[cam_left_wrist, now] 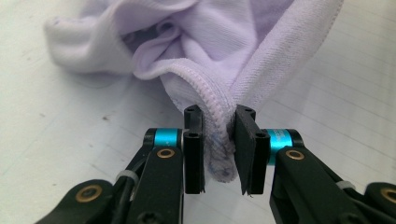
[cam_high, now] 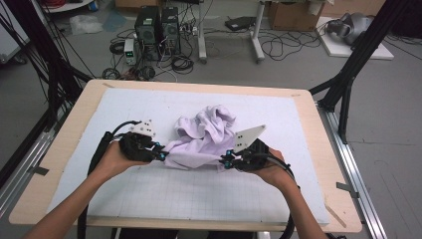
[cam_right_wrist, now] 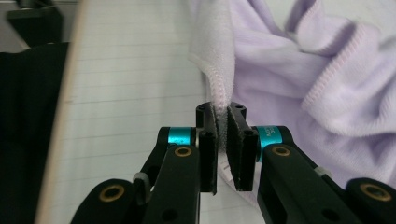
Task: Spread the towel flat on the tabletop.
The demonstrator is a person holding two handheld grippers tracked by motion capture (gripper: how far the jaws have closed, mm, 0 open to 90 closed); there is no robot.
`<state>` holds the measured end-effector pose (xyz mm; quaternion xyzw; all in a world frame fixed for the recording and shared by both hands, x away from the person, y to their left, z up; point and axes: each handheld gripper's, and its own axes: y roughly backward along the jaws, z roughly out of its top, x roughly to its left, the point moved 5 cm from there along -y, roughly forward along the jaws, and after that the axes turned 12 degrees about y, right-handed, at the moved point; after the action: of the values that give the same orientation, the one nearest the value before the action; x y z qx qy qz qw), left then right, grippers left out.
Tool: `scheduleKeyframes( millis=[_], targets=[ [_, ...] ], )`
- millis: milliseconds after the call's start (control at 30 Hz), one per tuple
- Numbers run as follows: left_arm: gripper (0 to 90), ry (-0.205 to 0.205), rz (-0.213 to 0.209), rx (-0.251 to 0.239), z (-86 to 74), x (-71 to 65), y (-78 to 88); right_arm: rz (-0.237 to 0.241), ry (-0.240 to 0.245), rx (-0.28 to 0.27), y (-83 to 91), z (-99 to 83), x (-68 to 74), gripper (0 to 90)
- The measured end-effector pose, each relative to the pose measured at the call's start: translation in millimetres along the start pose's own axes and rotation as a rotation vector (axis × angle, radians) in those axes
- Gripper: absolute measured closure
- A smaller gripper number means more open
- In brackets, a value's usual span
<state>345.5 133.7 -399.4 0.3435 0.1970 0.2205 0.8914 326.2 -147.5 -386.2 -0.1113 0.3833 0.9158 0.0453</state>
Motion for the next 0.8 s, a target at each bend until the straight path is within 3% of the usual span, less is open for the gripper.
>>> scheduleKeyframes(
  millis=[67,100,133,167,333,433,500,567,600,700,800],
  targets=[
    [74.4,-0.019,-0.018,0.010,-5.3,-10.6,5.0,0.034,0.014,-0.011,4.5,5.0,9.6,83.7],
    [74.5,-0.031,-0.029,0.015,-8.7,-16.0,6.8,0.079,0.024,-0.029,6.8,8.3,20.8,83.8],
    [74.5,-0.037,-0.043,0.025,-12.9,-22.1,8.8,0.079,0.024,-0.029,6.8,8.3,20.8,83.8],
    [74.5,-0.051,-0.051,0.031,-17.0,-27.6,10.0,0.108,0.026,-0.036,7.0,9.1,27.0,83.8],
    [74.8,-0.097,-0.092,0.100,-39.0,-49.0,15.2,0.231,0.058,-0.044,0.3,8.8,55.0,83.5],
    [74.4,-0.106,-0.109,0.110,-45.6,-53.0,16.1,0.243,0.064,-0.040,-3.0,6.5,60.0,77.7],
    [66.2,-0.144,-0.090,0.082,-45.0,-50.8,17.1,0.211,0.051,-0.046,-2.3,4.3,56.7,63.5],
    [46.8,-0.136,-0.061,0.042,-39.4,-45.1,21.1,0.167,0.020,-0.064,1.7,2.3,49.0,56.1],
    [43.5,-0.124,-0.043,0.010,-34.9,-41.0,24.3,0.145,0.009,-0.072,3.7,1.5,45.5,55.4],
    [38.4,-0.078,-0.029,-0.033,-25.4,-33.1,29.2,0.069,-0.060,-0.085,11.1,-3.7,32.0,52.8],
    [38.8,-0.070,-0.013,-0.003,-20.9,-26.4,25.0,0.016,-0.091,-0.044,12.6,-10.6,23.6,52.4]
  ],
)
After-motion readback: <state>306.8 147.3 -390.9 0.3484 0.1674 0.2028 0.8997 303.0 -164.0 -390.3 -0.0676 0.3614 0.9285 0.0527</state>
